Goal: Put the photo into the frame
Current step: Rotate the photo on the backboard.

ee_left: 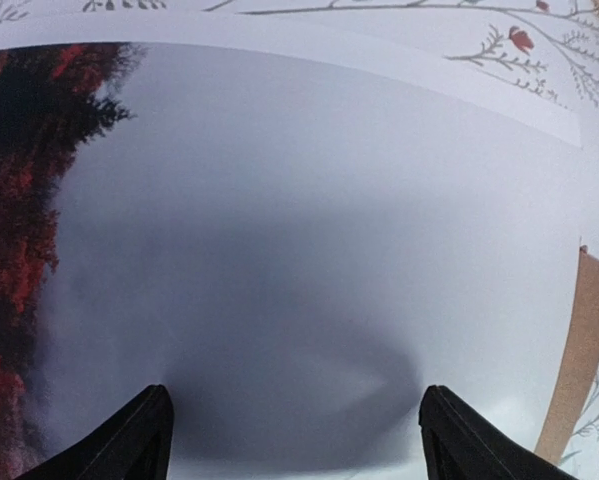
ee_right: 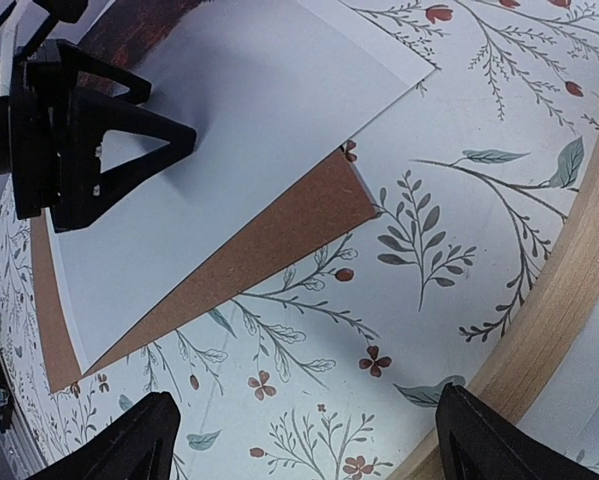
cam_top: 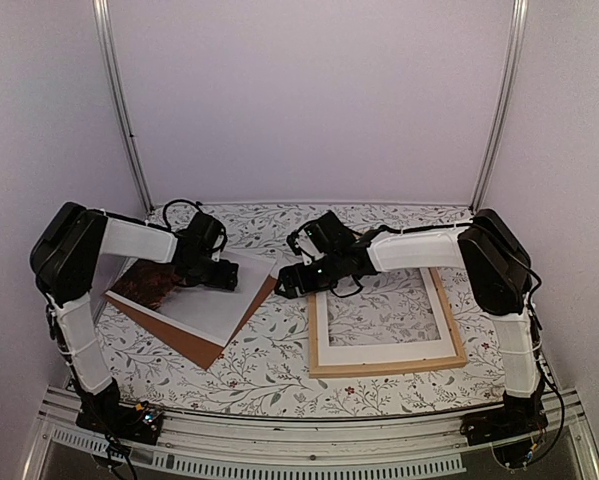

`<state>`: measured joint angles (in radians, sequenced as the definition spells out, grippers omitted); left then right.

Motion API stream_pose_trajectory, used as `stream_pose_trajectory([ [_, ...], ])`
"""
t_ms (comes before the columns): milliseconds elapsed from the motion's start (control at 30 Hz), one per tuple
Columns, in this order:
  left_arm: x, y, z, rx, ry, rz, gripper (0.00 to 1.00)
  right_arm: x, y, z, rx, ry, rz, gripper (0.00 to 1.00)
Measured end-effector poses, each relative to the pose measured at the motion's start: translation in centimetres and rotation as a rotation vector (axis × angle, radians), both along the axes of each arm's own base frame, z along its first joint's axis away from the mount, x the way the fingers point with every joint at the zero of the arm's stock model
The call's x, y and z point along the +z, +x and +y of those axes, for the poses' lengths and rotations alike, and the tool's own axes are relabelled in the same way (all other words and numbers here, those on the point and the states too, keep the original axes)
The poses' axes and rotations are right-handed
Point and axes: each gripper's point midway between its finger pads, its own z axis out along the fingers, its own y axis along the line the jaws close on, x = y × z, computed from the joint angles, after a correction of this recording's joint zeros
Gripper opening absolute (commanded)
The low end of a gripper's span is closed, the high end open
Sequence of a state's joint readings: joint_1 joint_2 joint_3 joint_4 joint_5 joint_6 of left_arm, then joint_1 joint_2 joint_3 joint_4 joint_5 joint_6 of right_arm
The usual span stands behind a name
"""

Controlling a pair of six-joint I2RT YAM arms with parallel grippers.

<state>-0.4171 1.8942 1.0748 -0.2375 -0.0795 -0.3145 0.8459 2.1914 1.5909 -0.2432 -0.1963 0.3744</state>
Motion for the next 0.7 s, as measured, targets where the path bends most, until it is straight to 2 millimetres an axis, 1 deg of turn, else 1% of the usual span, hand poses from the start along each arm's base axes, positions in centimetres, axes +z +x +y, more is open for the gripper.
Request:
stream_pose_trajectory([
  [100,-0.3,-0.5,-1.0,-0.032,0.069,0.010,0.88,0.0,0.0,0.0,-0.001,0.003,-0.003,0.93],
  [267,-0.4,-1.9,-2.8,-0.080,0.117,0.026,0.87,0.1,0.0,-0.2,-0.003,0.004,-0.004,0.93],
  [367,-0.3,-2.8,-4.0,-0.112,0.137,0.023,0.86,0.2,0.1,-0.9,-0.015,-0.004,-0.002,0.93],
  [533,-0.3,-5.4,-6.9,-0.204,0.155,0.023,0.86,0.2,1.3,-2.8,-0.055,-0.022,0.007,0.93],
  [700,-0.6,-8.6,-9.7,-0.303,0.138,0.038,0.85,0.1,1.9,-3.5,-0.072,-0.030,0.011,0.93],
])
